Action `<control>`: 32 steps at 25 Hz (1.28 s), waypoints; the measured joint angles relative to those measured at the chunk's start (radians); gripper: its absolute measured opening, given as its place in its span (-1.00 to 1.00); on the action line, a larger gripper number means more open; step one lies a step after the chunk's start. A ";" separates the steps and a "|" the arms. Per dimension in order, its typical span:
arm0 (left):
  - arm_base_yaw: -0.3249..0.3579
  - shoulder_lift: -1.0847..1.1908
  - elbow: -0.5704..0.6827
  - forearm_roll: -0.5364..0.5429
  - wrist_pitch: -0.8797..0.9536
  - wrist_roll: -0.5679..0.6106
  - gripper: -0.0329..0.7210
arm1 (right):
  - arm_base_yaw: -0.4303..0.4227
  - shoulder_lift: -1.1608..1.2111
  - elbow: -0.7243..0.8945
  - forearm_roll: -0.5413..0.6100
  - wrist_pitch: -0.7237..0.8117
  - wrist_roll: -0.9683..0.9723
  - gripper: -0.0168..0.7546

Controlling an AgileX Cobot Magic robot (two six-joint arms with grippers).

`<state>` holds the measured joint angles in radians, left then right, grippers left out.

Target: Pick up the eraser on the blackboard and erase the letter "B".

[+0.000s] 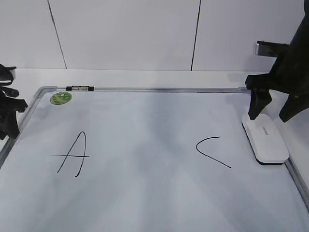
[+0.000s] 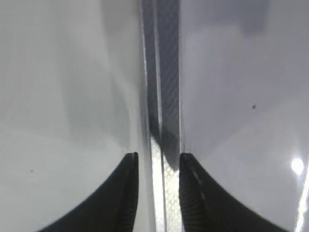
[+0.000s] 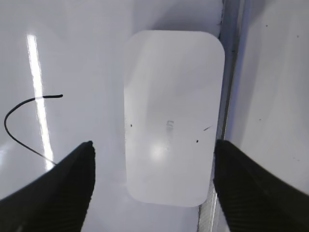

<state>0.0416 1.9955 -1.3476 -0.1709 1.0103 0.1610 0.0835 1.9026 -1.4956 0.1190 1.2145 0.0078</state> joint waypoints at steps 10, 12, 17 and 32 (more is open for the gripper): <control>0.000 0.000 -0.201 0.000 0.183 0.000 -0.22 | 0.000 -0.054 0.000 0.021 0.002 0.002 0.58; 0.000 0.000 -0.216 -0.002 0.190 -0.006 -0.22 | 0.000 -0.087 0.000 0.025 0.004 0.002 0.58; 0.000 -0.040 -0.218 -0.047 0.198 -0.034 -0.22 | 0.000 -0.210 0.033 0.040 0.008 0.004 0.58; 0.000 -0.584 0.115 0.042 0.213 -0.040 -0.23 | 0.000 -0.803 0.434 0.043 0.018 0.004 0.55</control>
<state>0.0416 1.4119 -1.2323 -0.1288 1.2230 0.1212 0.0835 1.0993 -1.0612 0.1624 1.2323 0.0118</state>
